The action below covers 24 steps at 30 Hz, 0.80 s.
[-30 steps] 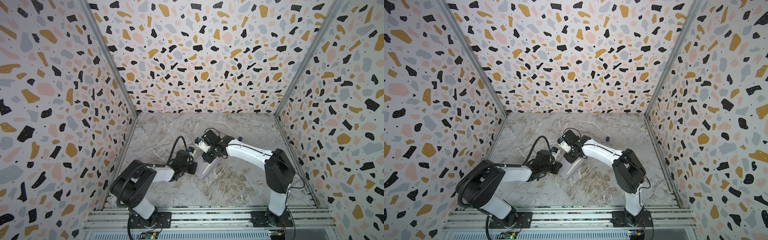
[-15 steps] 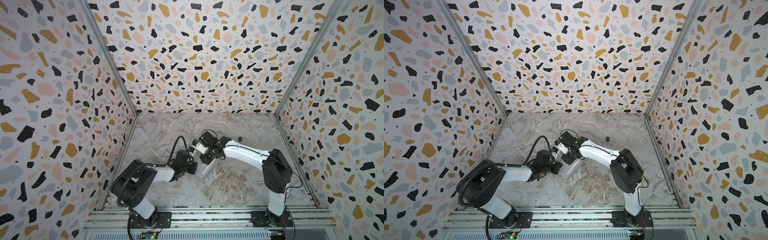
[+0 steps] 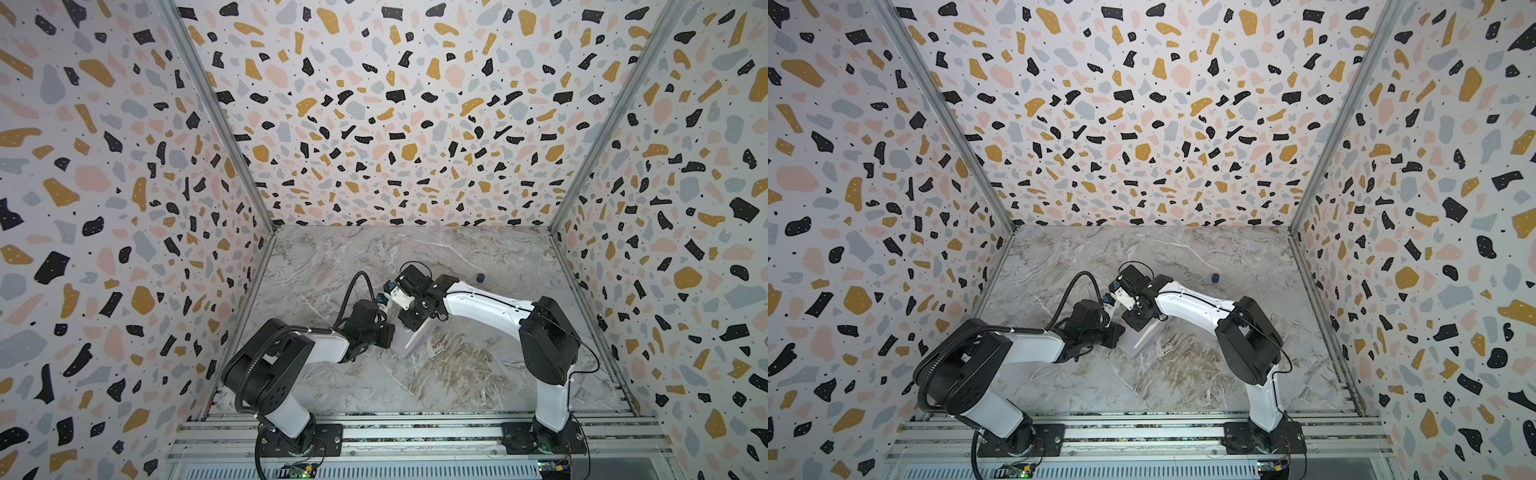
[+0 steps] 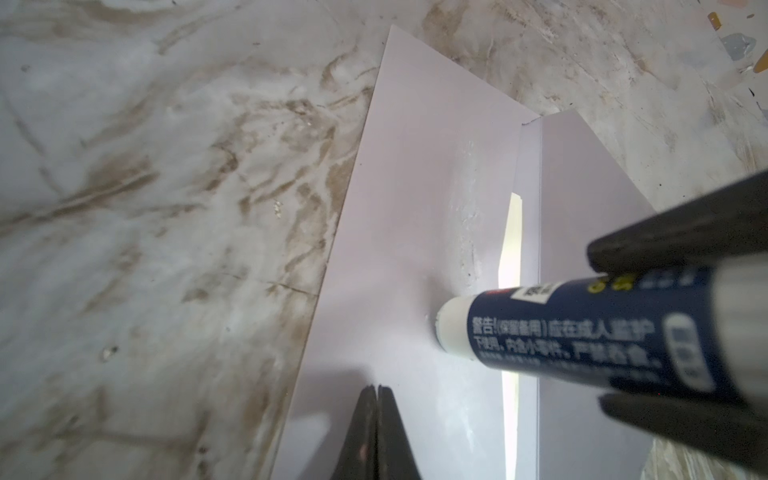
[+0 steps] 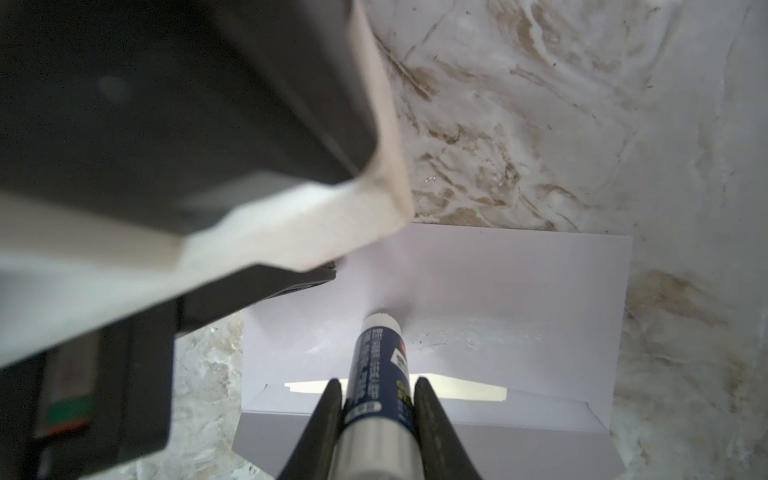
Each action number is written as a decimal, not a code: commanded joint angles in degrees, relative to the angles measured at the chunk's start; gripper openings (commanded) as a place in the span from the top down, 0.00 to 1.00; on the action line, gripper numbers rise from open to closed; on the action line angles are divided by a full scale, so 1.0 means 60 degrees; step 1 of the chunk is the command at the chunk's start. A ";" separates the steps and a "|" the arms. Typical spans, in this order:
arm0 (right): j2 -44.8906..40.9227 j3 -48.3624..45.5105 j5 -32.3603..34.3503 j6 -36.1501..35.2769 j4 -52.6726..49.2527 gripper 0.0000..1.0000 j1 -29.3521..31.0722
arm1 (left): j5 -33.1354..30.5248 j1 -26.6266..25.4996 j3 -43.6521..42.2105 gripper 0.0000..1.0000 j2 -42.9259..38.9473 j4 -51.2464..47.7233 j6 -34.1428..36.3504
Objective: Place the letter into the envelope and seal it
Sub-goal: 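Rub the glue stick tip along the envelope flap with the right gripper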
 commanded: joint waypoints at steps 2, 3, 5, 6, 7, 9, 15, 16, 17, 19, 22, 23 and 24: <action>0.0015 0.0312 0.0203 -0.0021 -0.0282 1.00 0.0052 | -0.0126 0.0057 -0.0162 1.00 0.0178 0.0047 0.0179; 0.0012 0.0307 0.0231 -0.0014 -0.0282 1.00 0.0048 | -0.0136 0.0060 -0.0165 1.00 0.0178 0.0044 0.0193; 0.0019 0.0313 0.0298 0.0024 -0.0282 1.00 0.0053 | -0.0163 0.0058 -0.0148 1.00 0.0178 0.0015 0.0201; 0.0025 0.0323 0.0310 0.0027 -0.0282 1.00 0.0046 | -0.0186 0.0051 -0.0154 1.00 0.0191 0.0000 0.0220; 0.0014 0.0330 0.0321 0.0037 -0.0277 1.00 0.0046 | -0.0198 0.0055 -0.0147 1.00 0.0178 -0.0026 0.0227; 0.0010 0.0322 0.0345 0.0065 -0.0268 1.00 0.0046 | -0.0250 0.0055 -0.0140 1.00 0.0182 -0.0064 0.0256; 0.0000 0.0306 0.0384 0.0163 -0.0268 1.00 -0.0020 | -0.0472 0.0061 -0.0103 1.00 0.0178 -0.0260 0.0409; -0.0003 0.0310 0.0393 0.0175 -0.0275 1.00 -0.0040 | -0.0500 0.0055 -0.0107 1.00 0.0178 -0.0286 0.0439; 0.0000 0.0302 0.0402 0.0187 -0.0271 1.00 -0.0063 | -0.0516 0.0055 -0.0106 1.00 0.0178 -0.0306 0.0446; -0.0006 0.0297 0.0416 0.0205 -0.0267 1.00 -0.0100 | -0.0558 0.0054 -0.0107 1.00 0.0179 -0.0336 0.0486; -0.0014 0.0286 0.0438 0.0248 -0.0269 1.00 -0.0173 | -0.0599 0.0055 -0.0089 1.00 0.0180 -0.0379 0.0520; -0.0014 0.0278 0.0439 0.0256 -0.0275 1.00 -0.0196 | -0.0615 0.0055 -0.0092 1.00 0.0179 -0.0392 0.0530; -0.0023 0.0267 0.0443 0.0263 -0.0268 1.00 -0.0225 | -0.0620 0.0055 -0.0088 1.00 0.0178 -0.0396 0.0541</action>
